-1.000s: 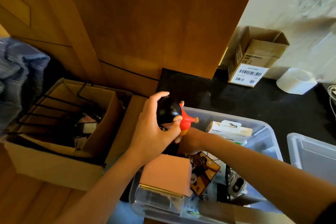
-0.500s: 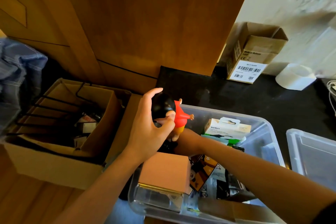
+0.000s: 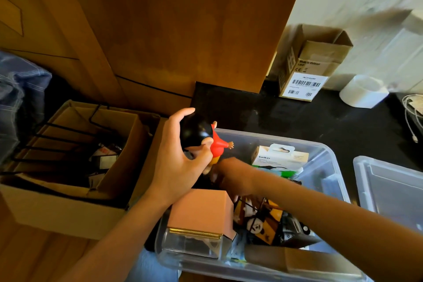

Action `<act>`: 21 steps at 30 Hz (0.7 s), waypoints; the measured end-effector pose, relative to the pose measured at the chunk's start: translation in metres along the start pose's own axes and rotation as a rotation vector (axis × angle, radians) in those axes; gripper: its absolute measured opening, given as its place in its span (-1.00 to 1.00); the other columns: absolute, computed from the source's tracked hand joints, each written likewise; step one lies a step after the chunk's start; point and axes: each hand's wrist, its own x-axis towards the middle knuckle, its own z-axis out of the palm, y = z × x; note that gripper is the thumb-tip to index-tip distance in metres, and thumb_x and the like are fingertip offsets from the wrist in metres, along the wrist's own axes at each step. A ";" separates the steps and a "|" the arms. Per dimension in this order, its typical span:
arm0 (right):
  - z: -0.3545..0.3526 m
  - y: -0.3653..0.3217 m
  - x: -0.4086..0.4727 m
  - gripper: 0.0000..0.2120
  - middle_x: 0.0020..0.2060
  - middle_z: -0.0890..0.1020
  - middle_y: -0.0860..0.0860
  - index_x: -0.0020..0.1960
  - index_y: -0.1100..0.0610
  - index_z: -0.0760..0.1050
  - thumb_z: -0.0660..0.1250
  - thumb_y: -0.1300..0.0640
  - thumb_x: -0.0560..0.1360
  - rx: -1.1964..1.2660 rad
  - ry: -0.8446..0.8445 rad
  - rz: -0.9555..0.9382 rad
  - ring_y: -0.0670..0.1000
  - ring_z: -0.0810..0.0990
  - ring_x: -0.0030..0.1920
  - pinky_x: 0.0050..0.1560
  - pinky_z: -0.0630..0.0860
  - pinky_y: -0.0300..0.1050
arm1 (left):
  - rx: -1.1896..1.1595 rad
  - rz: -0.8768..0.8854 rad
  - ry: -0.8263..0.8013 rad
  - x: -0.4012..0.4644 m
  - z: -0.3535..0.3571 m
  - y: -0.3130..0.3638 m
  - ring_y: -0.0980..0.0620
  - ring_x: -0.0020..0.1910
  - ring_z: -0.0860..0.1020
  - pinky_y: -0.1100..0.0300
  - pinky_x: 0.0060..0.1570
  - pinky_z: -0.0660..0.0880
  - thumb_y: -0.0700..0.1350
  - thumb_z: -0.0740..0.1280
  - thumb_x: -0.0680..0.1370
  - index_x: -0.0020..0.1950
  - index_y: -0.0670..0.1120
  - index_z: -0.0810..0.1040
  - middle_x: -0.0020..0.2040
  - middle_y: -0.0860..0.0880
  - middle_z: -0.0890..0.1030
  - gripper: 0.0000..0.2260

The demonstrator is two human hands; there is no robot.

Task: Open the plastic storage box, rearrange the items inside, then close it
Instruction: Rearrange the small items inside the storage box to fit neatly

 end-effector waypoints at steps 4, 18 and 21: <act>0.029 -0.004 0.021 -0.84 0.00 0.60 0.14 0.05 0.18 0.51 0.22 0.22 0.51 -0.458 0.254 -0.022 0.18 0.57 0.01 -0.13 0.43 -0.06 | -0.010 0.010 -0.010 0.000 0.000 0.001 0.04 0.27 0.44 0.27 0.16 0.48 0.01 0.33 0.42 0.37 0.06 0.29 0.26 0.07 0.41 -0.47; 0.037 0.007 0.050 -0.73 0.14 0.56 0.16 0.21 0.22 0.49 0.21 0.17 0.56 -0.446 0.290 -0.097 0.19 0.49 0.17 0.20 0.40 0.09 | 0.012 0.019 0.013 0.000 0.001 0.002 0.03 0.25 0.45 0.03 0.20 0.50 -0.05 0.35 0.43 0.36 0.00 0.31 0.26 0.01 0.43 -0.48; 0.034 0.004 0.044 -0.73 0.15 0.55 0.15 0.23 0.20 0.47 0.20 0.18 0.56 -0.423 0.248 -0.108 0.16 0.48 0.18 0.23 0.38 0.05 | 0.015 0.029 0.017 0.001 0.001 0.000 0.04 0.26 0.45 0.11 0.20 0.49 -0.04 0.36 0.43 0.36 -0.02 0.32 0.26 0.01 0.44 -0.48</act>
